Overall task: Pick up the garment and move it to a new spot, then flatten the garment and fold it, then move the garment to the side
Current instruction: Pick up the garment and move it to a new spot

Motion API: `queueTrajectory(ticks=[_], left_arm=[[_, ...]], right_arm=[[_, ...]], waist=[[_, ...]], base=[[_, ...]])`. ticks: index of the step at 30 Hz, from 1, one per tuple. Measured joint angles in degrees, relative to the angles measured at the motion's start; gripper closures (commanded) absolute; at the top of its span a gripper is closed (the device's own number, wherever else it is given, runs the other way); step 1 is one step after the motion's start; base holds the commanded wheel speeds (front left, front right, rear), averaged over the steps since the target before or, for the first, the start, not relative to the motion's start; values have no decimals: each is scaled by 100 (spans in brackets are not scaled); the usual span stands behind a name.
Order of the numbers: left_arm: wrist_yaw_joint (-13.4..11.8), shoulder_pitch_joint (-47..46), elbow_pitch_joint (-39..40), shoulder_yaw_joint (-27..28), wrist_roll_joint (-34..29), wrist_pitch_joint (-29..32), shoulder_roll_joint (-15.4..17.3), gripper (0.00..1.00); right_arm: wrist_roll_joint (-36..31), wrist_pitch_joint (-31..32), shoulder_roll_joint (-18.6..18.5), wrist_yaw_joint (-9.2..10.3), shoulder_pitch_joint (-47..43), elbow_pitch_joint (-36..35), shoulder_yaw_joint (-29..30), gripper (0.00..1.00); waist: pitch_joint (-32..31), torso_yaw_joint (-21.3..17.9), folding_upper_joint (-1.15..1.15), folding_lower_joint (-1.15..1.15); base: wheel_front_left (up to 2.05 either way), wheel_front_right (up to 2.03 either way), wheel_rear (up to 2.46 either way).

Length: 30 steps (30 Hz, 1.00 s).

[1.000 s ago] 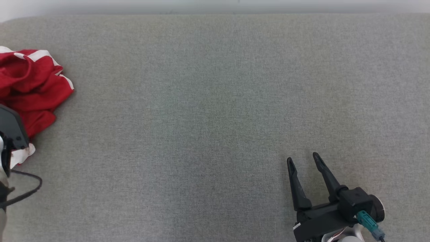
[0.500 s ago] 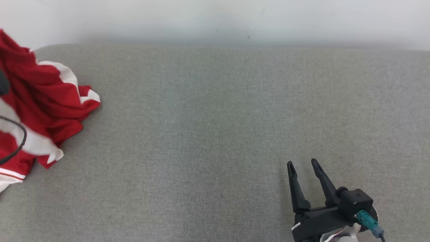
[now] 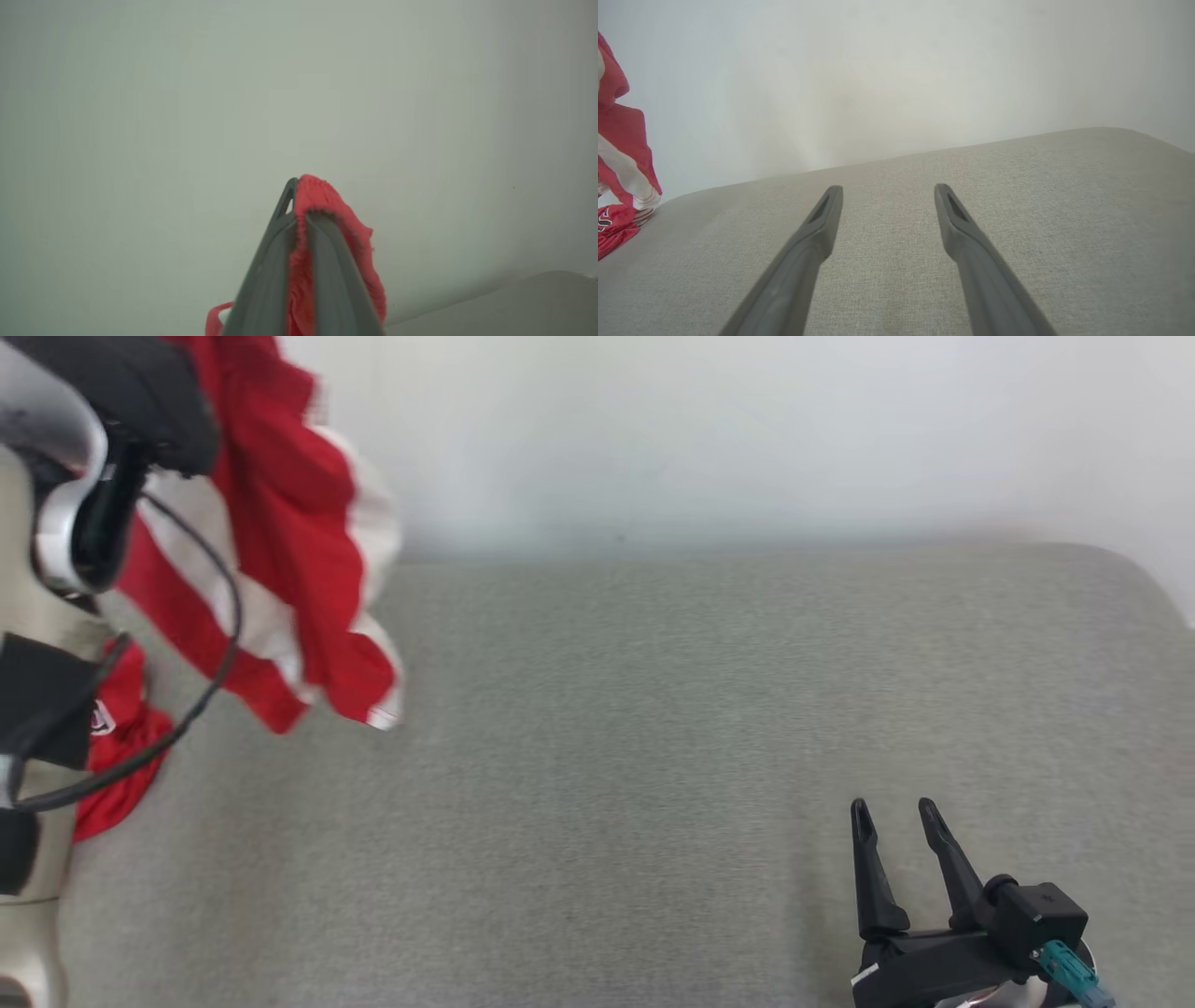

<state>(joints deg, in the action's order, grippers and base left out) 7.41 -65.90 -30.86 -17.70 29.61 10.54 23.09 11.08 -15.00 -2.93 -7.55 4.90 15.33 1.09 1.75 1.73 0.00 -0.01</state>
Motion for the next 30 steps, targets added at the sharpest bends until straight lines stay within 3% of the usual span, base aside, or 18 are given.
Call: queueTrajectory(ticks=[6,16,24,30], left_arm=[[0,4,494,-254,437,46,-521,100],[-261,293,136,-754,199,-347,-1268,100],[-92,1460,-511,-1081,759,74,-1564,100],[-29,2268,-343,-1439,1062,360,-1438,100]], right_arm=[[7,-8,-2,0,-61,11,18,0],[57,-9,-1,0,-12,-84,35,0],[104,-9,-3,0,38,-101,111,0],[112,-9,-1,0,64,-86,76,0]], waist=[[-118,-569,0,1],[19,-1196,0,1],[328,-1133,1,3],[373,-820,1,2]], base=[[0,0,0],[0,0,0],[0,0,0],[0,0,0]])
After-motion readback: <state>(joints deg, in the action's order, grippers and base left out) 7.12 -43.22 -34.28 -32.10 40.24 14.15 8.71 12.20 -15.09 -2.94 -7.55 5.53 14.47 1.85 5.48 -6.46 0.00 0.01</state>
